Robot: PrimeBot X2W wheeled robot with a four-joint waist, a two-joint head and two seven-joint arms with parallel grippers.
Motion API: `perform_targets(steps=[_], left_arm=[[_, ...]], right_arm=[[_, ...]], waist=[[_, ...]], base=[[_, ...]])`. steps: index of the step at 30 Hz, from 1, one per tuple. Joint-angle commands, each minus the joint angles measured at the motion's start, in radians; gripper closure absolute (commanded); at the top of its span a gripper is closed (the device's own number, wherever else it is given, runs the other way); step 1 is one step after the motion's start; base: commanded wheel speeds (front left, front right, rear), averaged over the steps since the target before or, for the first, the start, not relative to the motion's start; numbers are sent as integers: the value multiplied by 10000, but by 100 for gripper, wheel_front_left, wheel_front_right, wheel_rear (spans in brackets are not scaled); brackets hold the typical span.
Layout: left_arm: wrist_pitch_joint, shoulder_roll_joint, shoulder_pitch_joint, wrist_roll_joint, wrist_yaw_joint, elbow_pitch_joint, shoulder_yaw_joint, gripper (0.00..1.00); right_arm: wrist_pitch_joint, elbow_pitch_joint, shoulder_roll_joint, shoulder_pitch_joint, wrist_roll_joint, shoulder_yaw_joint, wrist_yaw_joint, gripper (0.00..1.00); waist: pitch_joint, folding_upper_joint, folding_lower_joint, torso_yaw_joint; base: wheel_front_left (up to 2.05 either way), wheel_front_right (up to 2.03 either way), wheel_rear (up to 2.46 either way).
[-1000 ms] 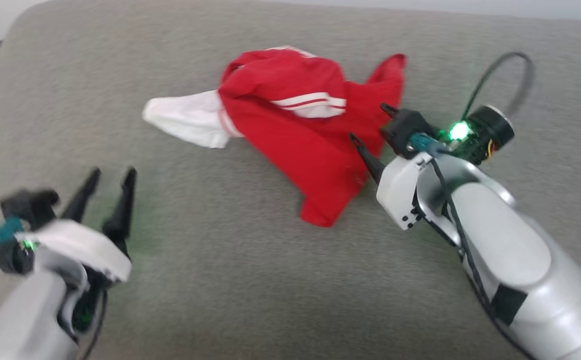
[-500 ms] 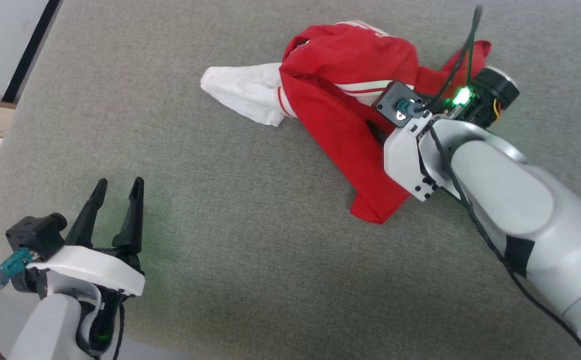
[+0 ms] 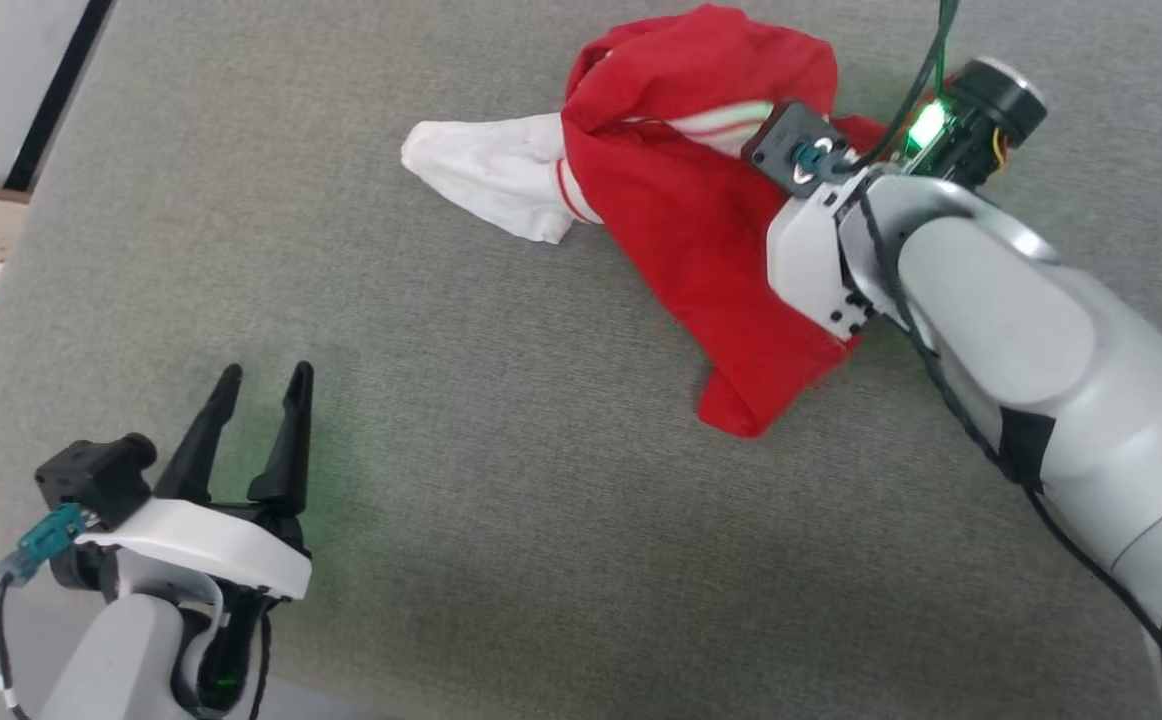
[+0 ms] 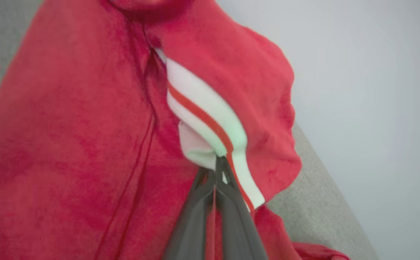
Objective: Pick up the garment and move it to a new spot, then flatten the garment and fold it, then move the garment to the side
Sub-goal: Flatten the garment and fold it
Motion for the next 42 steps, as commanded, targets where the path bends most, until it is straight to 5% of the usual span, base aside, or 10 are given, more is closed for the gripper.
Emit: perform_targets(steps=[1,11,18,22,25,29,35,42], left_arm=[[-19,57,116,-118,-23,-33,53,0],[-19,249,710,75,-23,-271,275,0],[-19,335,1055,55,-23,-447,223,0],[-19,329,1070,7,-24,-460,217,0],[-19,256,1195,-65,-24,-425,193,0],[-19,265,1282,-118,-24,-403,199,0],[-19,305,1081,-157,-23,-361,-11,0],[-19,395,930,-220,-23,-308,-257,0]], right_arm=[[-127,21,-36,-181,-75,-63,-10,100],[-489,-737,-1566,475,-820,-949,-10,100],[784,-3511,-3892,2380,-483,-1782,-20,100],[1865,-5657,-4151,4610,1524,-3783,-6,100],[2731,-7315,-3783,6508,3554,-5696,-10,100],[3688,-8972,-3202,8720,4323,-7765,-7,100],[4156,-9332,-1569,9861,3423,-10563,-7,100],[4181,-8334,936,8470,2005,-12626,-7,100]], waist=[[-57,1,0,-102],[-652,1,0,-1245],[-818,1,0,-1792],[-862,1,0,-1864],[-908,1,0,-1906],[-920,1,0,-2003],[-910,1,0,-2092],[-810,1,0,-2198]], base=[[0,0,0],[0,0,0],[0,0,0],[0,0,0],[0,0,0],[0,0,0],[0,0,0],[0,0,0]])
